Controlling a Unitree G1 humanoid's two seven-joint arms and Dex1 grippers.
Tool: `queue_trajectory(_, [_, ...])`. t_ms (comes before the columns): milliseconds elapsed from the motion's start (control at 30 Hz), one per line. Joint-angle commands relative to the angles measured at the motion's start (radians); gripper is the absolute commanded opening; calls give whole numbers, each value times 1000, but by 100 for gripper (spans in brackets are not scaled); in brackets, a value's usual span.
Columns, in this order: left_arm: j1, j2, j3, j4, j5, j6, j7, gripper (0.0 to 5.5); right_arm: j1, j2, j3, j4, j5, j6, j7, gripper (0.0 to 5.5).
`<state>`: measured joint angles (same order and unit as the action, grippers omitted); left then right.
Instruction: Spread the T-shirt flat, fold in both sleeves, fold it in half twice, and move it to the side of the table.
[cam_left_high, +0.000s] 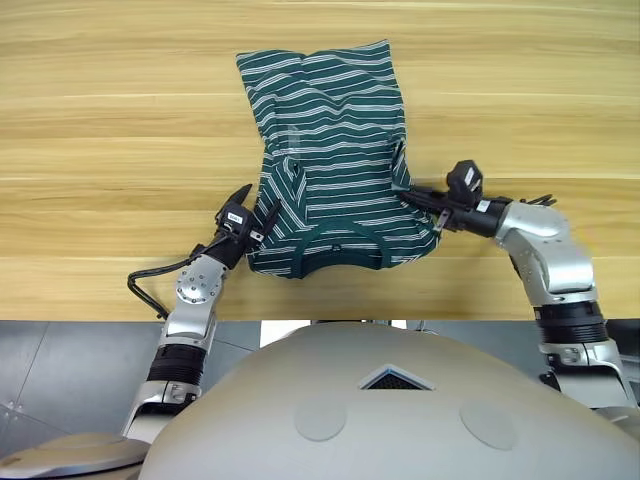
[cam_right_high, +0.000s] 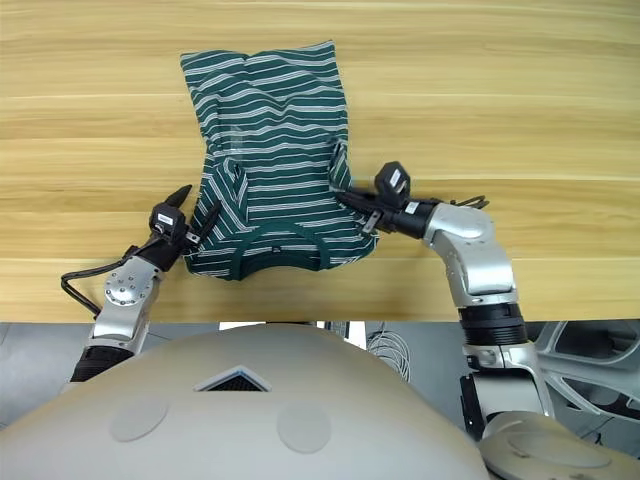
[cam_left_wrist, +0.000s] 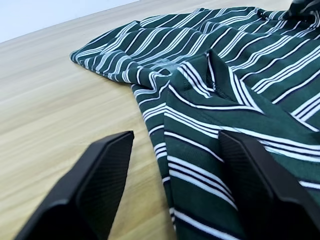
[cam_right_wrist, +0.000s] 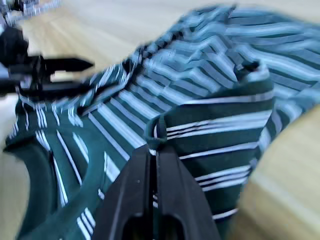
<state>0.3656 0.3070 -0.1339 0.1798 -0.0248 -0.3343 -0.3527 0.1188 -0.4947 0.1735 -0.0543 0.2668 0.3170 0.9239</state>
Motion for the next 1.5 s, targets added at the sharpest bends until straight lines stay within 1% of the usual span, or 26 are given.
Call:
queue_trajectory(33, [28,-3,-30,37,45,60,-2,305,-9,1,73,11,-96,-36,-43,3])
queue_trajectory(133, [30,-3,-33,36,47,63,1,305,-21,4,91,42,-147,-37,-87,3])
queue_trajectory(200, [33,-2,-35,33,49,64,4,305,-22,3,83,43,-137,-26,-84,3])
queue_trajectory(233, [34,-1,-36,32,49,65,5,305,-18,1,77,23,-119,-14,-76,28])
queue_trajectory(333, [37,2,-37,26,51,67,7,305,3,-12,75,-70,-65,25,-45,77])
queue_trajectory(433, [41,10,-32,17,55,67,6,305,23,-22,61,-163,11,81,-9,144])
queue_trajectory(500, [48,22,-23,-2,55,70,3,305,40,-41,50,-213,67,103,30,176])
queue_trajectory(600, [56,42,-3,-25,45,73,-4,305,91,-103,56,-289,103,59,119,225])
queue_trajectory(700, [58,57,19,-39,39,71,-8,305,105,-123,40,-303,109,21,139,283])
queue_trajectory(800, [49,54,66,-68,-16,34,-20,305,79,-109,2,-251,113,-15,126,283])
queue_trajectory(900, [35,1,119,-153,-210,-50,-87,305,69,-84,-35,-171,114,-167,169,283])
queue_trajectory(967, [39,-16,143,-220,-350,-75,-159,305,51,-65,-92,-95,164,-265,223,283])
queue_trajectory(1033, [52,-4,162,-246,-414,-85,-220,305,14,-61,-161,1,187,-357,244,283])
queue_trajectory(1100, [67,27,198,-249,-444,-100,-274,305,-28,-84,-214,119,143,-478,244,283])
queue_trajectory(1167, [86,82,266,-238,-475,-114,-338,305,-82,-138,-234,275,33,-656,239,283])
queue_trajectory(1200, [90,120,303,-215,-454,-139,-360,305,-110,-168,-236,345,-22,-732,231,283])
queue_trajectory(1233, [82,177,341,-130,-361,-213,-363,305,-142,-204,-232,421,-83,-808,216,305])
queue_trajectory(1267, [64,232,364,-32,-262,-275,-351,305,-166,-233,-228,485,-140,-877,194,311])
queue_trajectory(1300, [45,323,364,100,-83,-337,-281,305,-191,-257,-223,561,-203,-976,159,332])
queue_trajectory(1333, [30,413,352,208,85,-391,-220,322,-204,-266,-220,615,-230,-1049,146,351])
queue_trajectory(1367, [26,480,353,258,166,-420,-205,334,-220,-277,-201,668,-288,-1131,114,369])
queue_trajectory(1400, [26,523,358,274,207,-449,-204,357,-235,-286,-179,712,-340,-1192,87,392])
queue_trajectory(1433, [28,551,364,272,228,-477,-202,365,-253,-292,-156,752,-385,-1238,65,401])
queue_trajectory(1467, [35,588,364,261,264,-508,-201,385,-274,-295,-118,796,-448,-1303,47,421])
queue_trajectory(1500, [41,614,351,256,291,-531,-203,400,-294,-294,-90,833,-494,-1370,27,426])
